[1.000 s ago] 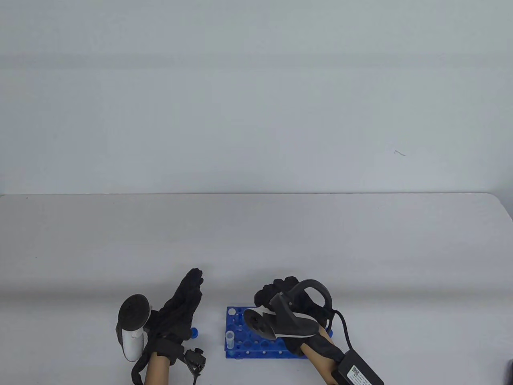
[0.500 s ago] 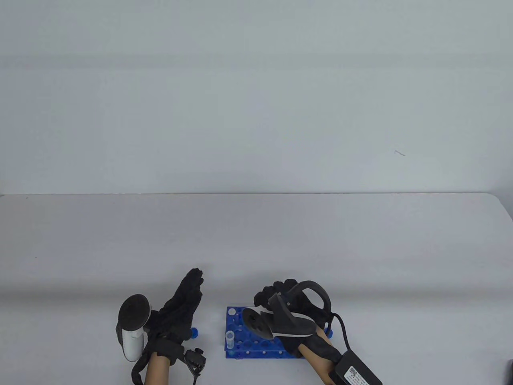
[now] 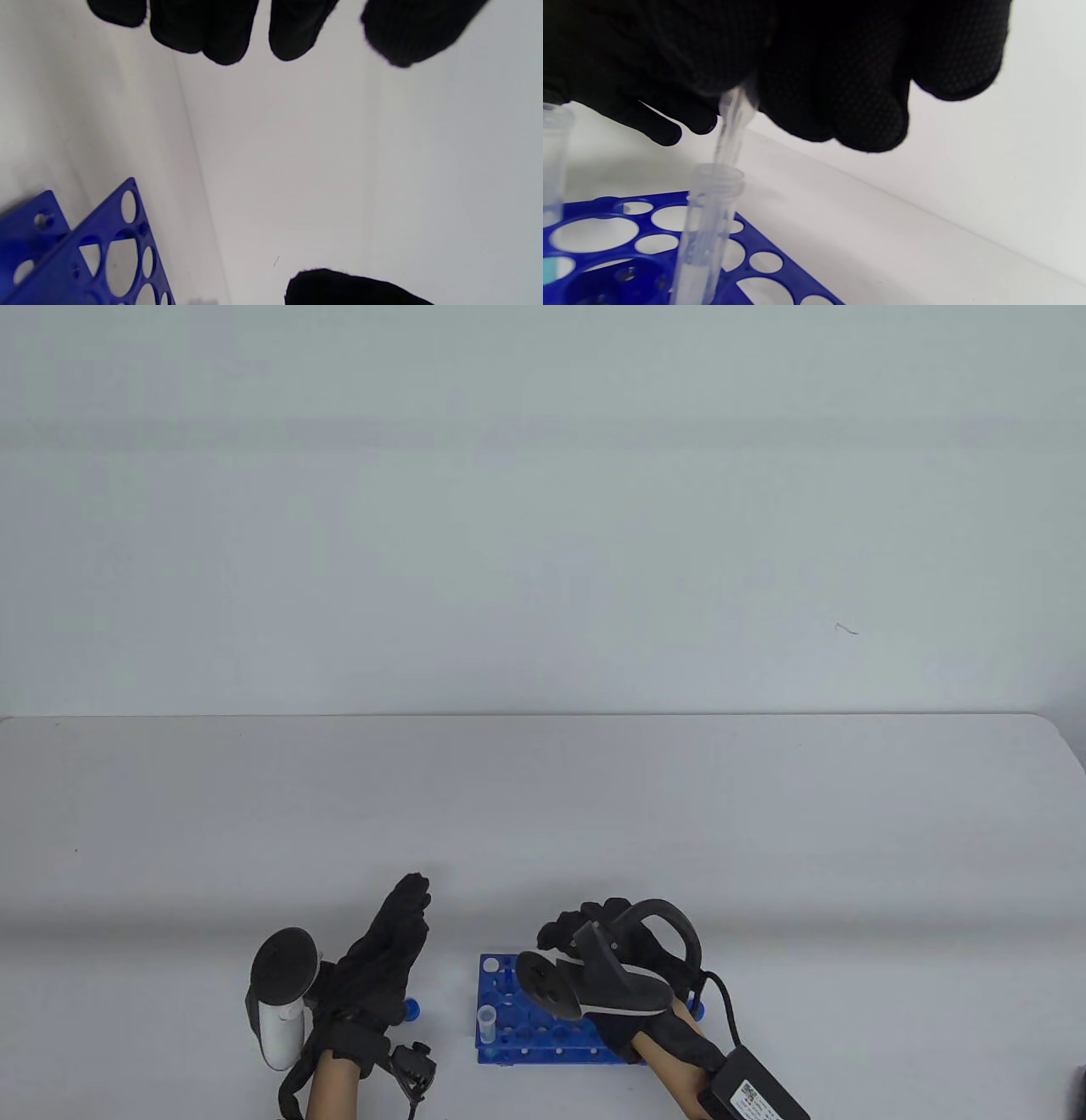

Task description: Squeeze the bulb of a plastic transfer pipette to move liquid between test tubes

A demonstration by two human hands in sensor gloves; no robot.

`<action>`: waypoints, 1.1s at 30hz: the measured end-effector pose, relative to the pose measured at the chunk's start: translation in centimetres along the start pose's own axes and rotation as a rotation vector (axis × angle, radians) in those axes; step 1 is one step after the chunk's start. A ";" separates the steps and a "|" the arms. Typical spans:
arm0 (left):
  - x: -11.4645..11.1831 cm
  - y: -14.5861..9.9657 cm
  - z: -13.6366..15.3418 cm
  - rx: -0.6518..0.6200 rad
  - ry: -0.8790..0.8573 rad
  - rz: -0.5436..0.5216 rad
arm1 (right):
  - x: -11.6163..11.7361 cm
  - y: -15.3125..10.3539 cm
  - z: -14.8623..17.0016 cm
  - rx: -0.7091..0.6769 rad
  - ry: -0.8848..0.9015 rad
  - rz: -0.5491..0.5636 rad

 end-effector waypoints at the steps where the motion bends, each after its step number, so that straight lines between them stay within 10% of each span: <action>1: 0.0 0.0 0.0 0.000 0.000 0.000 | 0.0 0.0 0.0 0.000 0.000 0.000; 11: 0.0 0.0 0.0 0.001 0.000 0.001 | -0.3 -0.1 0.4 0.011 0.021 0.005; 33: 0.0 0.0 0.0 0.000 0.001 0.003 | -9.2 -4.0 1.9 -0.031 0.331 0.272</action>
Point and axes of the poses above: the tracker on the back of each hand, its own z axis roughly to the little-finger side, its own y axis roughly from the wrist to the fingertips, x = y × z, the point moved 1 cm from there along y, roughly from the wrist to the fingertips, and after that the axes turned 3 degrees about y, right-handed, at the moved point
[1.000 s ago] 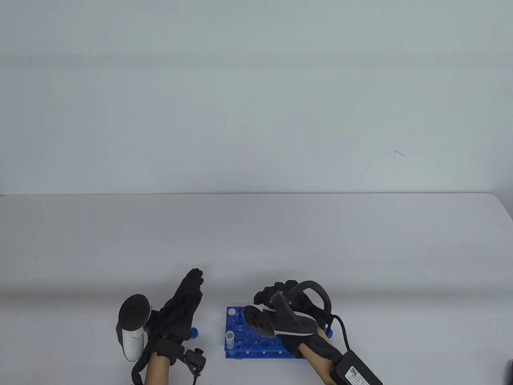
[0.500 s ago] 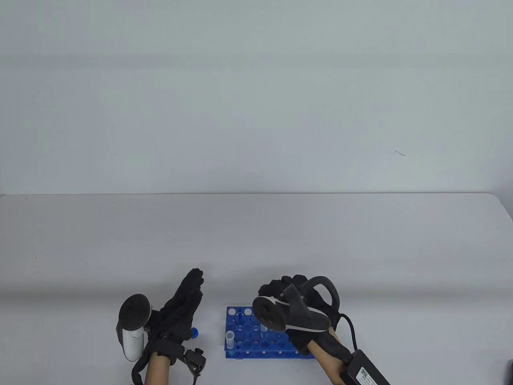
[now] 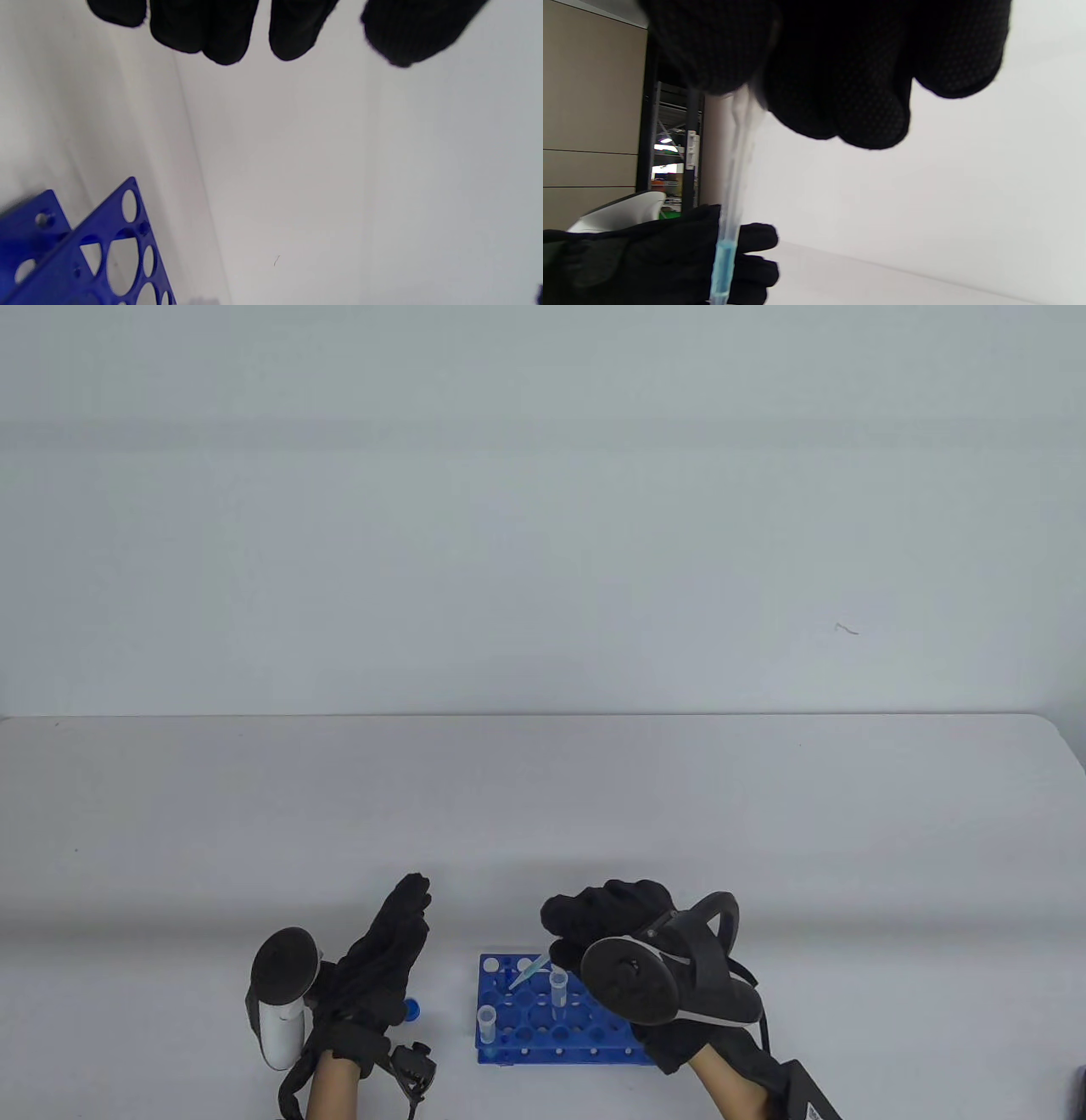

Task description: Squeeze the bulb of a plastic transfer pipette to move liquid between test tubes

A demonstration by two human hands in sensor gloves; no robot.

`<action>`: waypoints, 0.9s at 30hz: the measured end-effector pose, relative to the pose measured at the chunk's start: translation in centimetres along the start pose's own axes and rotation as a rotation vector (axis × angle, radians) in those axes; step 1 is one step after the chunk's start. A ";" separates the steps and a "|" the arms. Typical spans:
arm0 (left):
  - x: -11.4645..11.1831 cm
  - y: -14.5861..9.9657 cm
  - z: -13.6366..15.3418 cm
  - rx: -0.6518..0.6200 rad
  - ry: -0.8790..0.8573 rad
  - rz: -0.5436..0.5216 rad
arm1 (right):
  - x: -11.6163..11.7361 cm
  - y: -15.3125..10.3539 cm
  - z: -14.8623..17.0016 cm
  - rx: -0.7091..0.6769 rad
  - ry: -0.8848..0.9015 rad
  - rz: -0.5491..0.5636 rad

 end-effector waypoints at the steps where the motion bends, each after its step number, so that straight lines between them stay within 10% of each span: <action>1: 0.0 0.0 0.0 0.000 0.000 0.000 | 0.2 0.1 -0.3 -0.010 0.002 -0.009; 27: 0.0 0.0 0.0 -0.004 -0.003 0.001 | 5.4 0.7 -3.3 -0.089 -0.114 -0.109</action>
Point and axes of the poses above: the tracker on the back of each hand, its own z axis roughly to the little-finger side, its own y axis roughly from the wrist to the fingertips, x = y × z, the point moved 1 cm from there along y, roughly from the wrist to the fingertips, and after that the axes turned 3 degrees about y, right-handed, at the moved point
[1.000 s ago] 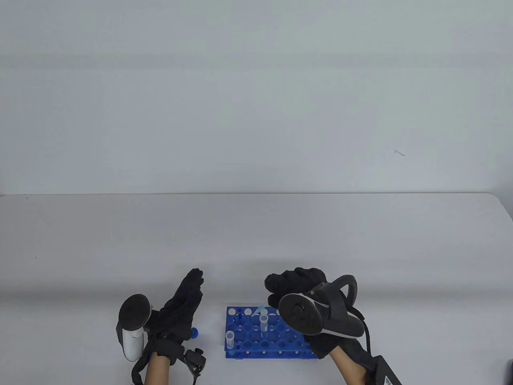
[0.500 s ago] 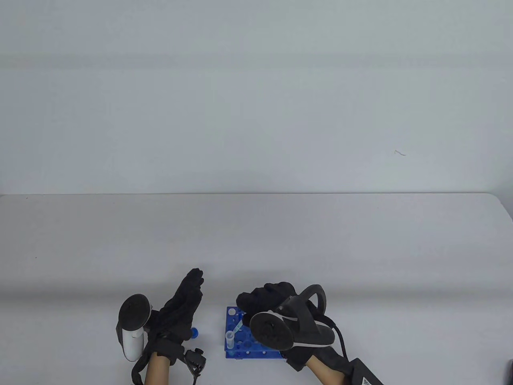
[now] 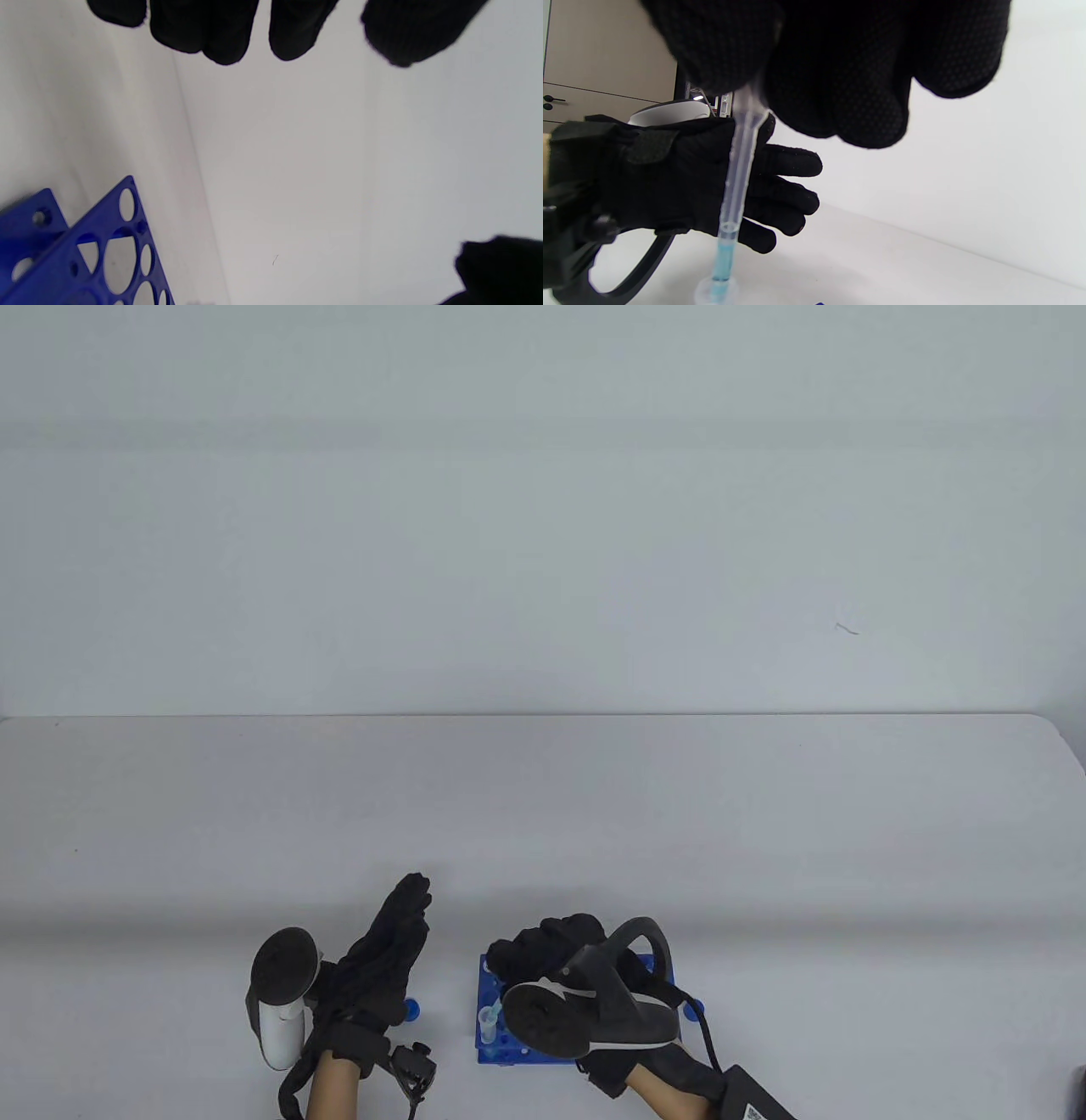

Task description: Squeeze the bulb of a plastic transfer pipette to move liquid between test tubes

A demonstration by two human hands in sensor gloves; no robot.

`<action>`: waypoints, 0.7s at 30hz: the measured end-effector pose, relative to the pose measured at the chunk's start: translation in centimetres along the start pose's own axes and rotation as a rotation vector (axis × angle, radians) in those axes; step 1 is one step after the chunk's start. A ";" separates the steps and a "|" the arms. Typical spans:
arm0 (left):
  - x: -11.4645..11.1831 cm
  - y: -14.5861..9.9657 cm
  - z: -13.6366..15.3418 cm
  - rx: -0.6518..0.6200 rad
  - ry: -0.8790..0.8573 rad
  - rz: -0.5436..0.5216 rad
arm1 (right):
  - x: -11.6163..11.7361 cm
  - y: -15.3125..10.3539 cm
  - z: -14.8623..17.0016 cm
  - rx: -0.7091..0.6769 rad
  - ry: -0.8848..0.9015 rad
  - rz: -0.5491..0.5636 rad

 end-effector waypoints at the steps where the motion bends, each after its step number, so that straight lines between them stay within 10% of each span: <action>1: 0.0 0.0 0.0 0.000 0.000 0.000 | 0.1 0.0 -0.1 -0.003 -0.008 0.005; 21: 0.0 0.0 0.0 -0.001 -0.001 0.000 | 0.4 -0.1 -1.0 -0.054 -0.102 0.094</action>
Point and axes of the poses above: the tracker on the back of each hand, its own z axis roughly to the little-finger side, its own y axis roughly from the wrist to the fingertips, x = y × z, the point moved 1 cm from there along y, roughly from the wrist to the fingertips, and after that the axes turned 3 degrees about y, right-handed, at the moved point
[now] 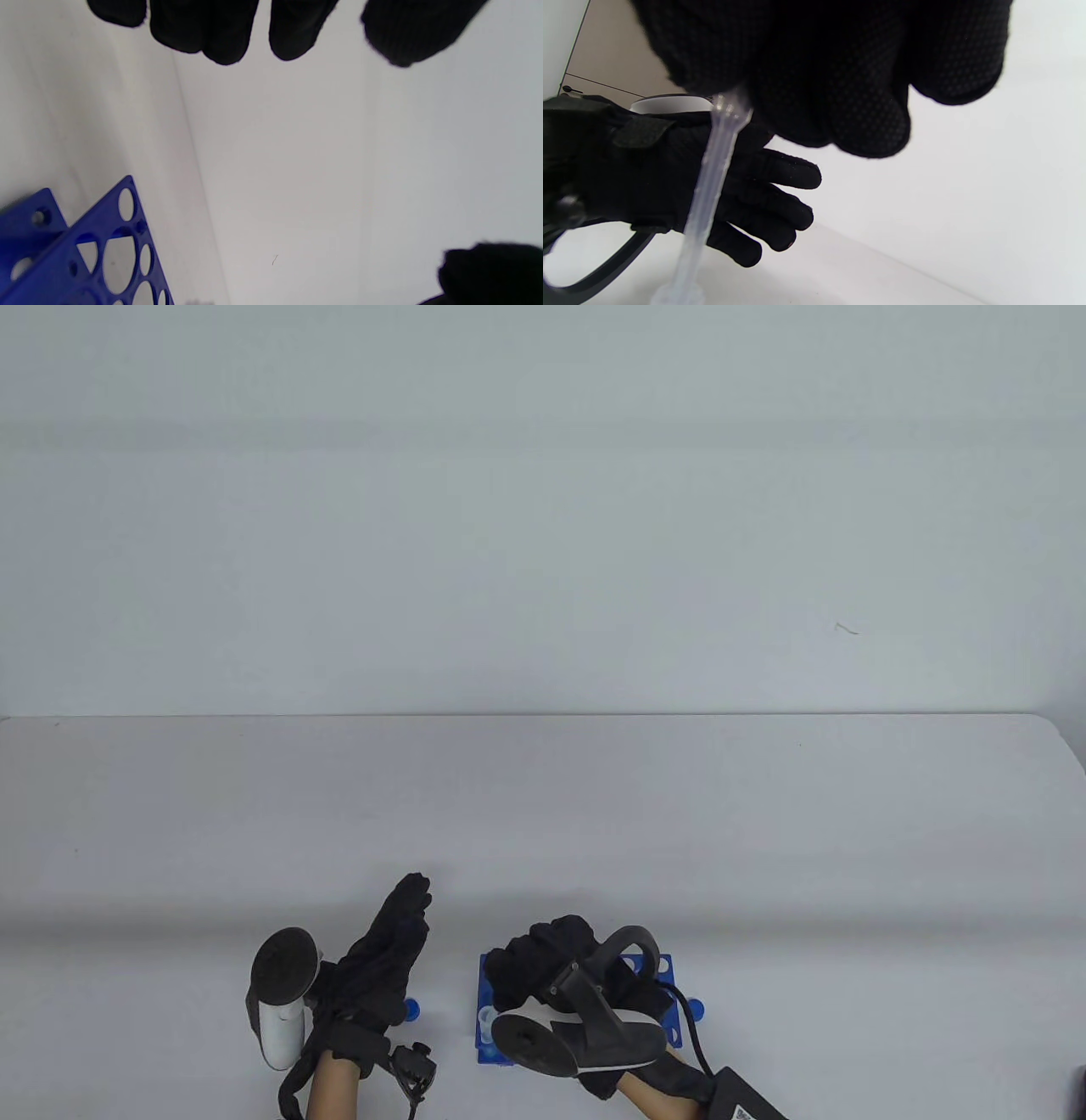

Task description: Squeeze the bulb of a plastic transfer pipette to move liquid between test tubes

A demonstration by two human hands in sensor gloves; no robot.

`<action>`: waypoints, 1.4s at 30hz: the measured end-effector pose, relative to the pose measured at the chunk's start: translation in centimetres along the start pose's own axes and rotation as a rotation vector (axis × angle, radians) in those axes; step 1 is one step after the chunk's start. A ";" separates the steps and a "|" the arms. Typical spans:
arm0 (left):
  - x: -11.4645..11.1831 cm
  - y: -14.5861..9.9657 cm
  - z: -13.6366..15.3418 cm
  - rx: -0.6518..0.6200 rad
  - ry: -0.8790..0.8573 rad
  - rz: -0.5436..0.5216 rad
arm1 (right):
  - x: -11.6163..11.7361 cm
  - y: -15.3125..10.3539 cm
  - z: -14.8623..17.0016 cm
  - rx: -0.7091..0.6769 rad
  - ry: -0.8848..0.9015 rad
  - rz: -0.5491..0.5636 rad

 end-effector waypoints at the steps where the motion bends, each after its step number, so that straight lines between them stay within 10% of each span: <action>1: 0.0 0.0 0.0 0.000 0.000 0.000 | 0.0 0.0 0.0 -0.001 -0.002 0.002; 17: 0.0 0.0 0.0 0.002 0.003 0.003 | -0.6 -0.1 1.2 0.036 0.057 -0.007; 31: 0.0 0.1 0.0 0.000 -0.002 0.003 | -6.9 -3.7 9.9 0.319 0.244 0.177; 42: 0.0 0.1 -0.1 -0.005 0.003 0.006 | 0.6 -10.2 18.6 0.854 0.064 0.160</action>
Point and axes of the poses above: the tracker on the back of each hand, its own z axis roughly to the little-finger side, its own y axis roughly from the wrist to the fingertips, x = y × z, the point moved 1 cm from there along y, roughly from the wrist to the fingertips, and after that the axes turned 3 degrees about y, right-handed, at the moved point
